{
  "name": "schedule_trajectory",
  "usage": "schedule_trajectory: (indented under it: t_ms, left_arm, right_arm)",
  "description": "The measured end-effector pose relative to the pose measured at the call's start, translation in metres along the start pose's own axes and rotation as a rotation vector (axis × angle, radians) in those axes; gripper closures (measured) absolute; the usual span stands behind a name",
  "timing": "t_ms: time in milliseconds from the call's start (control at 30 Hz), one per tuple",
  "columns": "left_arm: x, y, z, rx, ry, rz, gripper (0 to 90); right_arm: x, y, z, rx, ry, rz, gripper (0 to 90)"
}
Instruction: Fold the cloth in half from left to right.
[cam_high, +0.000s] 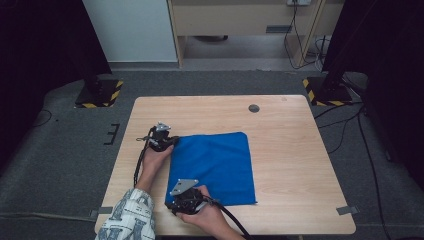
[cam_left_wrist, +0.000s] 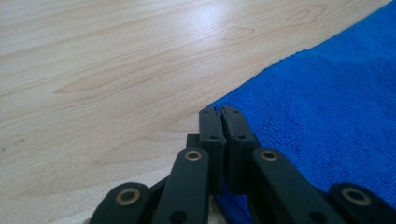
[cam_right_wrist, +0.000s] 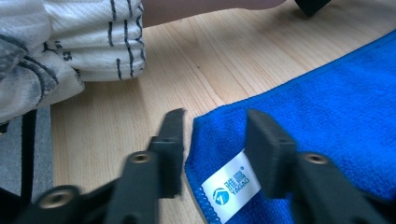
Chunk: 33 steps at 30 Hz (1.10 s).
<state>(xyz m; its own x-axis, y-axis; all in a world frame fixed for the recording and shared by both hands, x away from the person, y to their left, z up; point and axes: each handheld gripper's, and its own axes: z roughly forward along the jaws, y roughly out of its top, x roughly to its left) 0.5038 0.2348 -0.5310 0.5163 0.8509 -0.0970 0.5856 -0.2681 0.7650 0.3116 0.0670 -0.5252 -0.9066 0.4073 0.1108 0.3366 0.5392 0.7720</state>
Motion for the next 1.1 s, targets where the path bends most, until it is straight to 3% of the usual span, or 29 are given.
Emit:
schedule_trajectory:
  t_ms: [167, 433, 533, 600, 667, 733, 900, 1100]
  left_arm:
    - [-0.003, 0.003, -0.002, -0.005, -0.007, 0.006, 88.3]
    - [-0.004, 0.006, -0.005, -0.028, -0.015, -0.005, 88.5]
    - [-0.005, 0.007, -0.005, -0.032, -0.020, -0.009, 88.6]
    - [-0.006, 0.008, -0.006, -0.033, -0.021, -0.007, 88.7]
    - [-0.006, 0.009, -0.007, -0.038, -0.023, -0.009, 88.7]
    - [-0.006, 0.011, -0.009, -0.045, -0.025, -0.013, 88.8]
    - [-0.009, 0.016, -0.012, -0.055, -0.029, -0.015, 88.9]
    - [-0.015, 0.032, -0.015, -0.074, -0.044, -0.004, 88.9]
  right_arm:
    - [0.006, 0.000, -0.002, -0.005, -0.008, -0.017, 49.6]
    - [0.010, -0.001, 0.007, 0.013, -0.026, -0.037, 51.7]
    - [0.009, -0.002, 0.011, 0.034, -0.044, -0.034, 57.9]
    - [0.009, -0.001, 0.011, 0.035, -0.058, -0.050, 70.1]
    - [0.007, 0.000, 0.009, 0.028, -0.041, -0.040, 81.2]
    - [0.005, 0.002, 0.006, 0.015, -0.031, -0.035, 86.6]
    - [-0.001, 0.004, -0.009, -0.035, -0.023, 0.000, 88.1]
    - [-0.005, 0.008, -0.030, -0.076, -0.029, -0.007, 88.1]
